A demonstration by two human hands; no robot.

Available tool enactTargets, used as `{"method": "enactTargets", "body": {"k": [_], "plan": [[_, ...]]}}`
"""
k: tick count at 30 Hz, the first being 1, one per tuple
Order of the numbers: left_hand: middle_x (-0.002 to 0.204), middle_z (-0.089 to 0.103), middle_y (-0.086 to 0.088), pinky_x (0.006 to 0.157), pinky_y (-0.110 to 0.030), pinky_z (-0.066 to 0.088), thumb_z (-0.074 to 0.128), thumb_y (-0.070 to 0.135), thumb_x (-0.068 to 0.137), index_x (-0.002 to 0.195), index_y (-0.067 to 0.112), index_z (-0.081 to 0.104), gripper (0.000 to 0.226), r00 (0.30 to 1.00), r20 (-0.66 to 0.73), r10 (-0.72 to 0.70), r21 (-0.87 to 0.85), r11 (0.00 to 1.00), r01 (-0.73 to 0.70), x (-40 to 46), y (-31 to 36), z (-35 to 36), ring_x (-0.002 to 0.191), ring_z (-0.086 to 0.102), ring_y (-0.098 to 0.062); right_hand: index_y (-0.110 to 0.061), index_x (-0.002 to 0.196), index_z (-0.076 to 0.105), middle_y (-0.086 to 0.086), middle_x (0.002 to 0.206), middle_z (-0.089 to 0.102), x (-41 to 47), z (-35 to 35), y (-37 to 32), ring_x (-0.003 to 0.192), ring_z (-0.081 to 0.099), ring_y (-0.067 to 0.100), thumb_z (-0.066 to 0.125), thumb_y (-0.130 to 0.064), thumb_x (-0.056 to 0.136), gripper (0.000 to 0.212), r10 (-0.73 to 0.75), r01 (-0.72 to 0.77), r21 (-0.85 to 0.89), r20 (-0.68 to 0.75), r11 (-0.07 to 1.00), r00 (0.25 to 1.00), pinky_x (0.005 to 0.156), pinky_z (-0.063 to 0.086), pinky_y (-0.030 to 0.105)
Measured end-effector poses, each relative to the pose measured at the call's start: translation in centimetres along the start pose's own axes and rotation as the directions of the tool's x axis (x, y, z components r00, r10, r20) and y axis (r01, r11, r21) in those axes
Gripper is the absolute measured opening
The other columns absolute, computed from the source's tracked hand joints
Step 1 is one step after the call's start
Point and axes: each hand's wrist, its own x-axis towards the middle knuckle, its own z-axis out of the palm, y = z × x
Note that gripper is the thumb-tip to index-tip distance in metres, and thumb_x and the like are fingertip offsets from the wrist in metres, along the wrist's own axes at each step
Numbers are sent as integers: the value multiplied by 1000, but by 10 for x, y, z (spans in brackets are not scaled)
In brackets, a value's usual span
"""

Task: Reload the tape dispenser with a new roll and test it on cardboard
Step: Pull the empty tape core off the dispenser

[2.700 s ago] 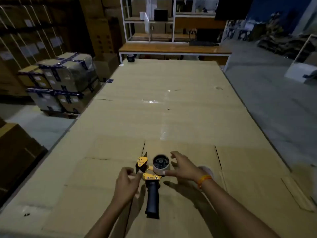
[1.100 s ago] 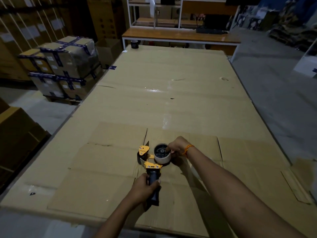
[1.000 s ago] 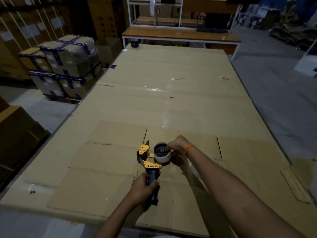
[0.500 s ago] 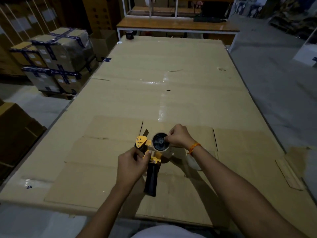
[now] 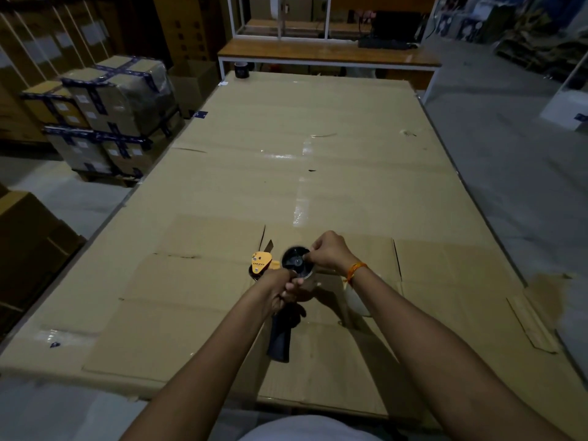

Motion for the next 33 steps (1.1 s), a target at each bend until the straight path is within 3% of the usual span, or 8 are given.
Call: {"method": "enactTargets", "body": {"k": [5,9,12,15,19,22,25,33], "plan": [[43,53,3,25,-12,21,33,6,114,99,3,59,30,999,-32,-27,58,998,29,-1,-1,5,24,36,-1,-7,74,77,4,65,59,-2,1,-2,61,54,14,88,-25,79,21,49,-49,2,33,999,998,51,37,25],[40,50,3,23,-12,19,28,5,114,91,6,54,35,993,0,-119,26,993,119,8,0,2,22,35,-1,1,84,80,11,83,76,-3,6,-8,79,71,19,90,-22,75,27,100,-99,-26,58,995,993,62,58,33],[38,48,3,23,-13,20,30,9,115,92,5,57,35,988,11,-151,14,988,151,9,1,1,21,36,-2,-1,87,79,13,90,77,-3,9,-13,87,75,24,90,-21,71,28,132,-129,-49,62,990,989,69,63,33],[36,46,3,22,-13,21,28,12,115,84,7,54,42,982,3,-191,36,981,191,12,5,0,20,36,-3,-2,79,72,13,85,72,-4,7,-18,84,73,26,85,-19,71,23,141,-136,-86,53,987,989,61,55,32],[35,46,4,21,-14,21,26,11,114,75,11,49,46,977,-25,-213,94,972,214,16,9,0,19,37,-3,-7,78,59,14,89,62,-4,8,-21,83,63,29,80,-20,81,25,151,-150,-65,19,987,988,66,45,28],[36,47,3,22,-13,23,28,11,114,80,9,52,42,980,-42,-193,103,975,196,15,9,1,20,39,-2,-6,90,66,18,97,66,-1,11,-22,96,69,33,77,-19,84,18,152,-152,-56,0,987,988,69,45,27],[36,48,3,23,-12,25,31,14,115,84,7,55,40,980,-50,-191,119,973,196,14,9,2,20,41,-3,1,107,71,20,113,73,-1,13,-23,109,71,34,77,-18,85,30,154,-155,-57,-30,986,988,71,45,26],[35,47,5,31,-13,24,38,23,114,75,11,54,44,971,-131,-199,148,965,218,18,8,8,21,37,-6,-1,103,71,18,107,72,0,18,-31,100,71,31,77,-17,87,24,142,-144,-51,-55,988,988,68,45,25]]}}
